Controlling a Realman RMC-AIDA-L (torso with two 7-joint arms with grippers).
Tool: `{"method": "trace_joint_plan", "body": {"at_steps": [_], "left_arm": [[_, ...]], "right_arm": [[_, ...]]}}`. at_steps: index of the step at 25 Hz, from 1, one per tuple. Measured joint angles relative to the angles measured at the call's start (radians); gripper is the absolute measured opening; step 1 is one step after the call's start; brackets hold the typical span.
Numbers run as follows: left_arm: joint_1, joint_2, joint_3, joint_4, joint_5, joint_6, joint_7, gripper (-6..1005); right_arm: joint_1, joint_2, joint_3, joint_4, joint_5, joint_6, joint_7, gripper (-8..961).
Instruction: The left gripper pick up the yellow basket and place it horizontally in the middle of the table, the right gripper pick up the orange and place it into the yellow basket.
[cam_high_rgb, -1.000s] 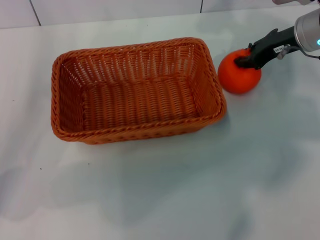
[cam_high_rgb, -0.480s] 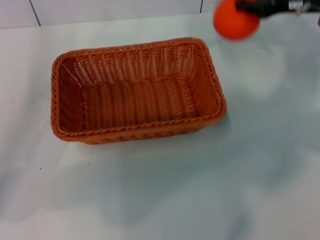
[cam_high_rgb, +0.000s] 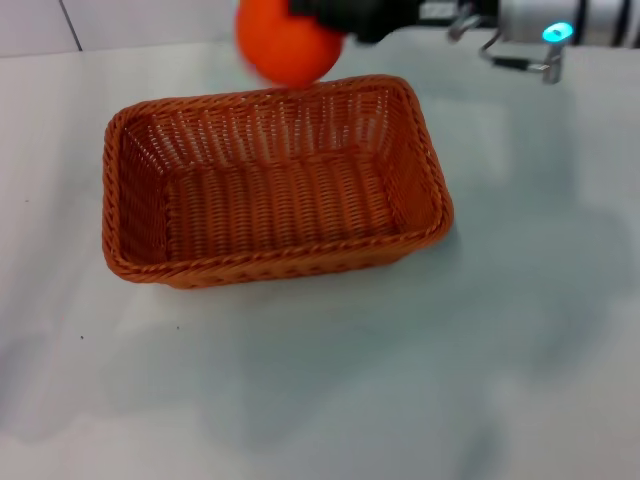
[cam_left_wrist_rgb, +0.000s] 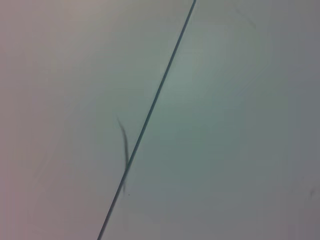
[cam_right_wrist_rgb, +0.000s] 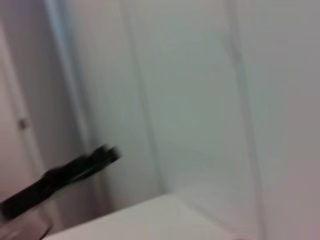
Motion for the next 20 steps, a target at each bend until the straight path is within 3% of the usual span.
{"method": "trace_joint_plan", "body": {"at_steps": [4, 13, 16, 20], "left_arm": [[0.003, -0.001, 0.000, 0.000, -0.009, -0.002, 0.000, 626], [0.007, -0.001, 0.000, -0.001, -0.015, -0.004, 0.003, 627], [0.007, -0.001, 0.000, -0.001, -0.016, -0.005, 0.002, 627], [0.011, -0.001, 0.000, -0.009, -0.030, 0.003, 0.001, 626]], "right_arm": [[0.017, -0.001, -0.038, 0.023, -0.001, 0.019, -0.002, 276], [-0.007, -0.002, -0.018, 0.020, 0.043, 0.012, -0.014, 458], [-0.031, -0.002, 0.006, 0.019, 0.091, 0.008, -0.044, 683], [-0.094, 0.003, 0.062, 0.063, 0.268, 0.013, -0.193, 860]]}}
